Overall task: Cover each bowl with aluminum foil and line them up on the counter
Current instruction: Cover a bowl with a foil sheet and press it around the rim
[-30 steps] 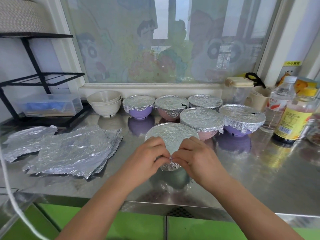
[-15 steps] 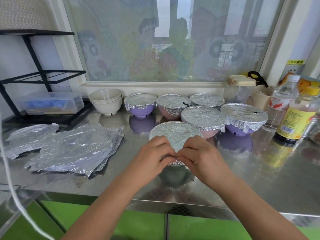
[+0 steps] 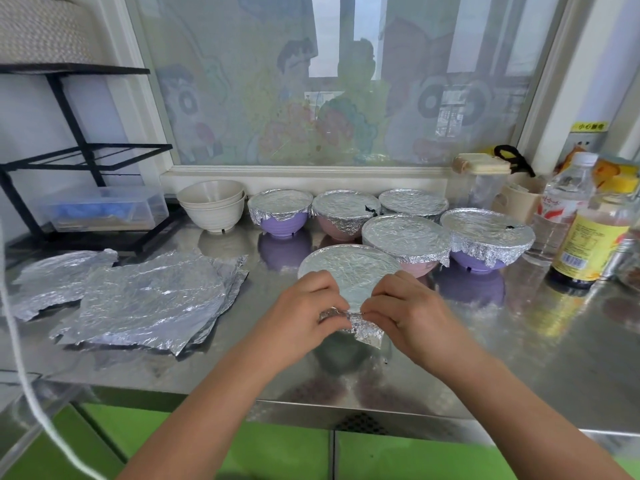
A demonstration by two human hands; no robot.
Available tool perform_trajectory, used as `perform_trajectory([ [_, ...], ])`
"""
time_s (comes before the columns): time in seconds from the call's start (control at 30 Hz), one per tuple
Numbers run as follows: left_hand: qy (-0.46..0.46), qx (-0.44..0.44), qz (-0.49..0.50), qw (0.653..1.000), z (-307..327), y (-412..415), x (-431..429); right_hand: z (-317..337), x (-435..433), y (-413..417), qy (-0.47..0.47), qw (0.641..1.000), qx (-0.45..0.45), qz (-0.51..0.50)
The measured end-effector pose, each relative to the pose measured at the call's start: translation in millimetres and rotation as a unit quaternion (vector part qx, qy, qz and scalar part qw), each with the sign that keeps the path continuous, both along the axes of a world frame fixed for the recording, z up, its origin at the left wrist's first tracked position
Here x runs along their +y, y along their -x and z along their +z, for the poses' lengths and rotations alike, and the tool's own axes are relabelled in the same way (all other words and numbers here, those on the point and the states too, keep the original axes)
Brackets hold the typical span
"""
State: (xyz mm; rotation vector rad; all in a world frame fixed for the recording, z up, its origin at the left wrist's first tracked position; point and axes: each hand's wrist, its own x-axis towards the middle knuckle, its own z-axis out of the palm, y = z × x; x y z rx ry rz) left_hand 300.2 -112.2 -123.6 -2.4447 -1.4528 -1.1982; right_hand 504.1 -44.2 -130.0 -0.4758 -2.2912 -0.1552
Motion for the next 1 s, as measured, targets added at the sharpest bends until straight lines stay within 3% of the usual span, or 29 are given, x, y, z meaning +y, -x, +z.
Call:
perform_trajectory([
  [0.4,-0.009,-0.017,0.015,1.000,0.9,15.4,1.8,2.3,2.4,-2.1,0.009,1.000,0.002,-0.006],
  [0.63,-0.051,0.029,0.036,0.998,-10.2,-5.8,1.8,2.9,-6.0,12.4,-0.018,1.000,-0.003,-0.013],
  [1.0,-0.017,0.004,0.023,1.000,-3.0,6.5,0.9,2.1,0.4,3.5,0.013,1.000,-0.001,-0.001],
])
